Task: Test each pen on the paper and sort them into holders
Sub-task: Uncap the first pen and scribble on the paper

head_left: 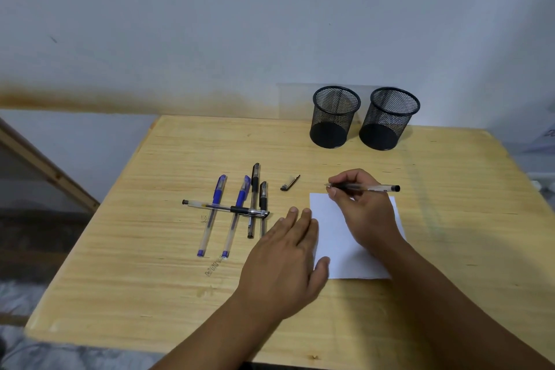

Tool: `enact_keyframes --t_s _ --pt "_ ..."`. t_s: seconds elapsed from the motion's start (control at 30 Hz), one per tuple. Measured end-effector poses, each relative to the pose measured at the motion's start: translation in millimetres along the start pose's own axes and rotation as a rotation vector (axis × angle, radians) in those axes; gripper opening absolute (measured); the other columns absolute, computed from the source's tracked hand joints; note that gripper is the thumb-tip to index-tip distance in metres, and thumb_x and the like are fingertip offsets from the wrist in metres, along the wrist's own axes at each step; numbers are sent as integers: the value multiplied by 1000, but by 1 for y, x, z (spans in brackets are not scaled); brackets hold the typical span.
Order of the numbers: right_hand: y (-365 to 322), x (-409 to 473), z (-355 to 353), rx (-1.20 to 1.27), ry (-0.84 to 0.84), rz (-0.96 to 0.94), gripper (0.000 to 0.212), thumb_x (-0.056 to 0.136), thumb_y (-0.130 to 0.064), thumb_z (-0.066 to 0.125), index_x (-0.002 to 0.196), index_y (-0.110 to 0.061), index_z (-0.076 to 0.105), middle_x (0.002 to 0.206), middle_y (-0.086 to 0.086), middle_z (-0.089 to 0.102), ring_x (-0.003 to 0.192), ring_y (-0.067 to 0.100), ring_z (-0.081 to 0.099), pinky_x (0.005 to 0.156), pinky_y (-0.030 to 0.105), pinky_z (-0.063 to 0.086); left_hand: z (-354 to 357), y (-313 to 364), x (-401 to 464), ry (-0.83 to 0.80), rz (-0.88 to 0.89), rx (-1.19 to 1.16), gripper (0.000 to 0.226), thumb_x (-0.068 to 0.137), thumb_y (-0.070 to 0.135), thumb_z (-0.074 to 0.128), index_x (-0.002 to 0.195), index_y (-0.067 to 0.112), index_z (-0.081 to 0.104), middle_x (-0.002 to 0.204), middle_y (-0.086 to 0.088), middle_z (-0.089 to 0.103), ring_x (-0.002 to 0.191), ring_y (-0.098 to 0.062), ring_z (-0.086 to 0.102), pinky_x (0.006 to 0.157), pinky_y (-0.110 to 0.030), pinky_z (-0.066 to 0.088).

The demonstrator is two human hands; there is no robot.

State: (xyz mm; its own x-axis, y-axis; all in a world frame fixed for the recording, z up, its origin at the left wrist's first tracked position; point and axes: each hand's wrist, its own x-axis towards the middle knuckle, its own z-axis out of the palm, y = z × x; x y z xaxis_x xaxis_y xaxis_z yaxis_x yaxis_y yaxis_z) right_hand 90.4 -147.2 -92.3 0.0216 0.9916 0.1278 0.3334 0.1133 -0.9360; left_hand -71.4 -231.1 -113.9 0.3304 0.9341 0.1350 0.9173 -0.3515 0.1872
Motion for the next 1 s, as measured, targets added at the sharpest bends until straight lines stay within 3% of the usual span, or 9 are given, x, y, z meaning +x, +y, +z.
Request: enact_keyframes --t_s 0.17,0.43,0.57,0.8,1.0 --pt "-3 1 8 -83 3 -19 12 87 -9 71 97 -14 65 92 -2 72 88 7 69 78 17 54 -1 0 0 5 -19 -23 64 94 51 41 142 12 50 152 -6 45 145 -23 34 113 -37 35" --pt "-4 6 4 -206 -50 -2 20 89 -19 69 79 -29 55 77 0 74 75 11 73 75 38 60 0 1 1 -4 -28 -17 64 91 52 44 141 13 53 150 -3 48 144 -21 37 112 -36 35" --pt "-3 8 6 -263 -61 17 9 89 -23 68 84 -18 63 75 -1 74 74 12 72 73 41 60 1 0 2 -20 -29 -24 64 90 52 45 140 13 53 150 -4 48 144 -22 38 111 -38 41" --pt "-3 6 11 -276 -14 41 10 89 -26 68 88 -17 64 76 -4 73 75 7 70 70 23 54 2 -1 3 -1 -28 -40 63 90 51 46 138 12 55 148 -5 50 142 -23 40 111 -39 42" --pt "-1 6 11 -262 -16 41 8 89 -28 68 87 -23 62 79 -6 73 78 7 70 72 23 54 1 -1 3 -2 -36 -60 63 90 51 46 140 12 53 150 -5 49 144 -22 37 113 -38 39"
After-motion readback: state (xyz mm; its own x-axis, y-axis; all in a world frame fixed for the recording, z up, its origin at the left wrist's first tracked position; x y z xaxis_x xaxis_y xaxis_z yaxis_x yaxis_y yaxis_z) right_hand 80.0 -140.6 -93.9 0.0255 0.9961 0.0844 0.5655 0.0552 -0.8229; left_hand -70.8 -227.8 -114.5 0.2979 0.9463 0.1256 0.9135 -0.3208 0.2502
